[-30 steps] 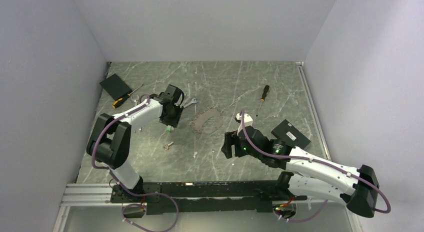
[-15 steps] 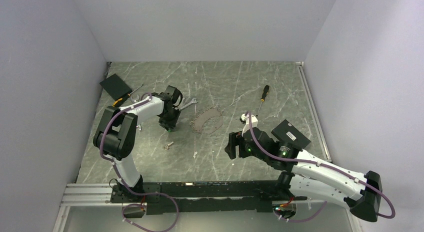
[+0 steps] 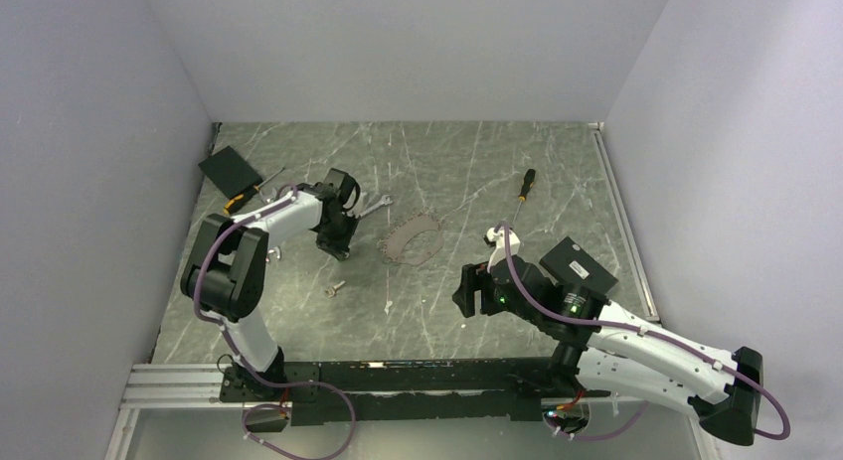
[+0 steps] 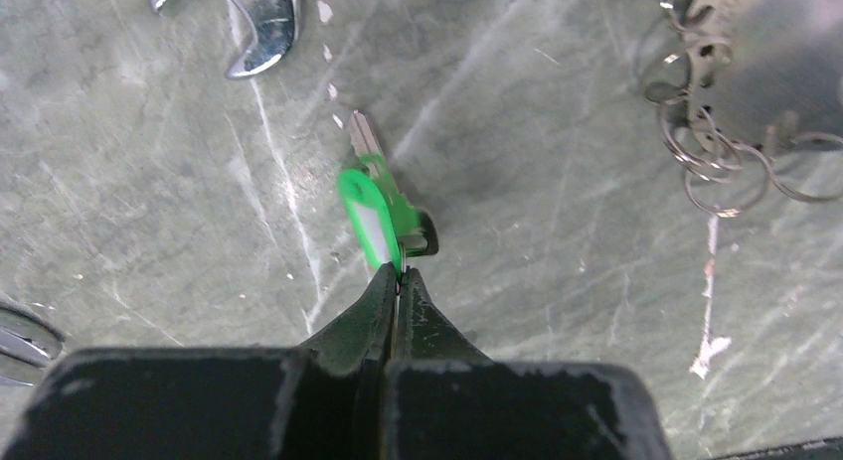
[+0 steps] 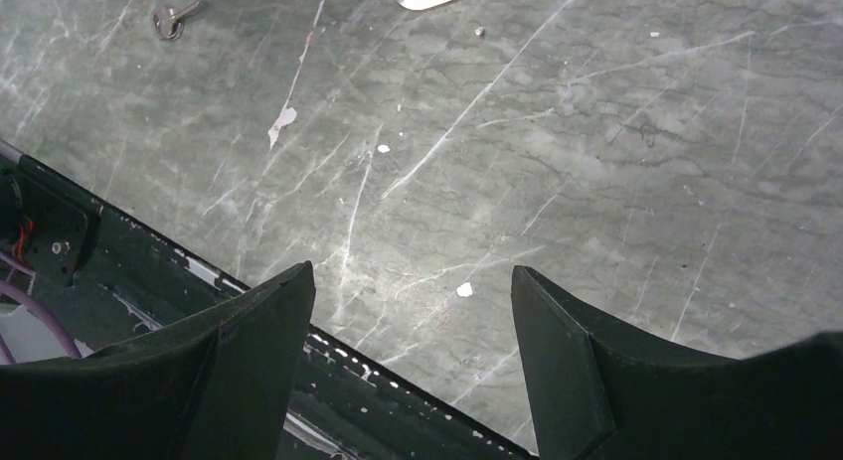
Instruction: Put the keys on the keyring
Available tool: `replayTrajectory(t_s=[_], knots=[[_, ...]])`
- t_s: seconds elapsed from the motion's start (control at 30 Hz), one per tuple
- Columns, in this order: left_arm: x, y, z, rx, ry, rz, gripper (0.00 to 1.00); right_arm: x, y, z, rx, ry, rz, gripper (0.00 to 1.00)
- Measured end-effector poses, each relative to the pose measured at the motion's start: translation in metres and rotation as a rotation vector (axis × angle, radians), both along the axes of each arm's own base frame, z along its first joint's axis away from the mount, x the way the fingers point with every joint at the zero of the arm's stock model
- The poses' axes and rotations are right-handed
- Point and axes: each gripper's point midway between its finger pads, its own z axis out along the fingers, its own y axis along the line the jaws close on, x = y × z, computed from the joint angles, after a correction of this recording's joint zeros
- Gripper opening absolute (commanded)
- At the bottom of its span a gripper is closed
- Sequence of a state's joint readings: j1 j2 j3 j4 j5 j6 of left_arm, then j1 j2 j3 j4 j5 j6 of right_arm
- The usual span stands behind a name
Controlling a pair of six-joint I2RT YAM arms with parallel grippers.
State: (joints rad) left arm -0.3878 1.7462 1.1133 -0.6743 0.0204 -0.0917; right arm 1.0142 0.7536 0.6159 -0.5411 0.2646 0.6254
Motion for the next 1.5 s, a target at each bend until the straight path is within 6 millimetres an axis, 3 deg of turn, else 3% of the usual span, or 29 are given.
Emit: replayTrajectory(t_s=[0.13,0.37,0.53,0.67,0.97,1.17,1.33,1.5], knots=[[-0.006,-0.01,0.013,-0.064,-0.003,-0.02,0.0,0.0,0.0,-0.002,-0.006,0.004,0.0,0.74],[-0.022,-0.036,0.063,-0.226,-0.076,-0.114,0.0,0.003,0.005,-0.004,-0.014,0.001,0.006,0.72],[-0.05,-0.057,0.085,-0.393,-0.097,-0.228,0.0,0.01,0.015,0.002,0.005,-0.038,0.032,0.7],[-0.08,-0.078,0.096,-0.526,-0.092,-0.363,0.0,0.009,0.031,0.02,0.072,-0.101,0.12,0.69],[-0.132,-0.12,0.133,-0.717,-0.065,-0.64,0.0,-0.009,0.063,0.084,0.267,-0.327,0.394,0.72],[-0.161,-0.137,0.16,-0.767,-0.024,-0.774,0.0,-0.019,0.068,0.092,0.189,-0.417,0.565,0.79],[-0.181,-0.148,0.188,-0.801,0.008,-0.871,0.0,-0.032,0.066,0.115,0.18,-0.552,0.708,0.79],[-0.198,-0.157,0.199,-0.813,0.051,-0.934,0.0,-0.042,0.071,0.127,0.186,-0.604,0.804,0.79]])
